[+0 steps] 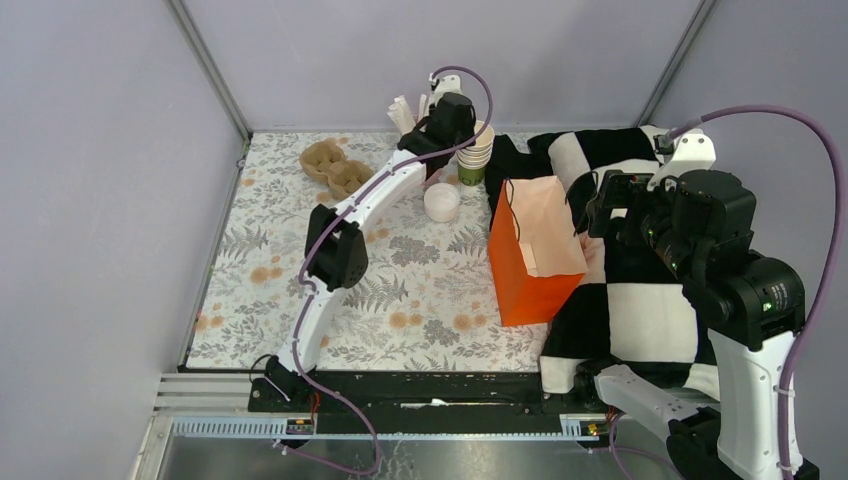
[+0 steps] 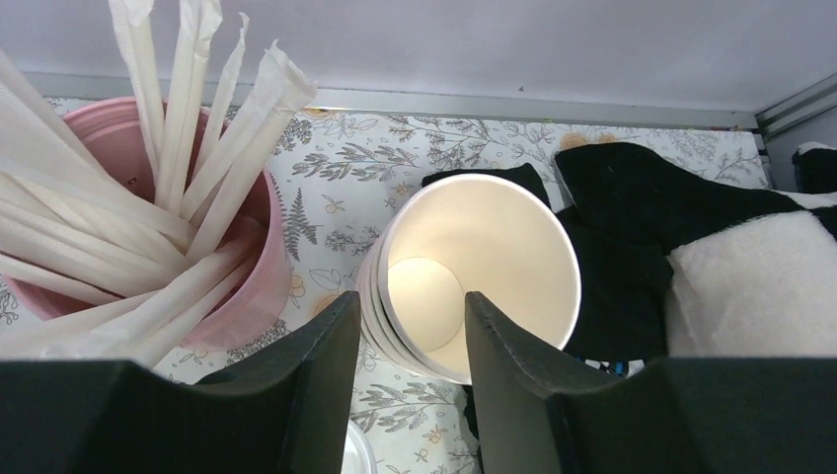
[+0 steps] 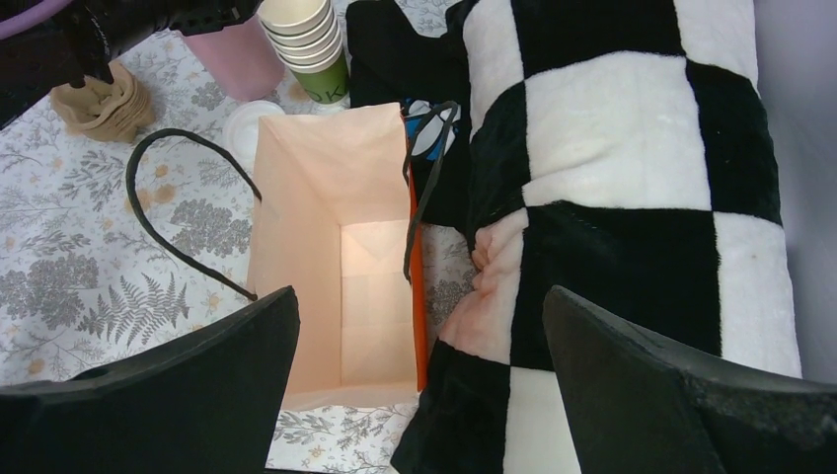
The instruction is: Pack the takeout coffee
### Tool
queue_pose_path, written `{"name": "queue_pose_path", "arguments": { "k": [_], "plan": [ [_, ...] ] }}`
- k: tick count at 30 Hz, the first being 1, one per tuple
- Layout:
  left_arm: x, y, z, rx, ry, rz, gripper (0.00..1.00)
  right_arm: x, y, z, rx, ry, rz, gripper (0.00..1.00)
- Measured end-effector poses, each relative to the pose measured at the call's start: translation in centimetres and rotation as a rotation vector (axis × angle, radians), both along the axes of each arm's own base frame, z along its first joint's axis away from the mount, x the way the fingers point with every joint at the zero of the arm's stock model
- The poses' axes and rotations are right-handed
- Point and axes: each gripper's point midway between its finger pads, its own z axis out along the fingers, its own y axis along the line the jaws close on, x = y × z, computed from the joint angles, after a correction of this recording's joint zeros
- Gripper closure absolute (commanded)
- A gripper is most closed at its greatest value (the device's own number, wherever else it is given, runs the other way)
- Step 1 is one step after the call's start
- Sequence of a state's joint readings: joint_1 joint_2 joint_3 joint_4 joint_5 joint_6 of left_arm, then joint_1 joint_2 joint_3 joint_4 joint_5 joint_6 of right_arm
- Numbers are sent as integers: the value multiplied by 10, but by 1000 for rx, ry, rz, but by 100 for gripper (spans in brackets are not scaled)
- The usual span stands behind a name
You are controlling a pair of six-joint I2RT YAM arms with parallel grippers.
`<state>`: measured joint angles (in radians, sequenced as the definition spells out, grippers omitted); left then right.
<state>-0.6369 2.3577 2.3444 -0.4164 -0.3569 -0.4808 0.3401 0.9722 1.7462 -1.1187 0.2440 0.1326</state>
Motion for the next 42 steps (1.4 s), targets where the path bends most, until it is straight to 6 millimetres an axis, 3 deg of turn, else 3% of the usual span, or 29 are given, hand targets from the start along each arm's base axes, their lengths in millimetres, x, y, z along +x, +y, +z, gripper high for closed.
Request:
{"name": "queue_pose_path", "arguments": {
  "k": [18,31,38,42],
  "plan": [
    [14,1,-9,51,-44,16,68,3,-6,-3,-28,4,-29,0],
    [17,2,-19,89,-44,9,70,5,-7,-4,-36,5,-37,0],
    [18,1,-17,89,-50,7,80,6,-8,-4,-38,5,-43,0],
    [19,1,-14,86,-59,6,80,6,-8,-4,-38,5,-43,0]
  ]
}}
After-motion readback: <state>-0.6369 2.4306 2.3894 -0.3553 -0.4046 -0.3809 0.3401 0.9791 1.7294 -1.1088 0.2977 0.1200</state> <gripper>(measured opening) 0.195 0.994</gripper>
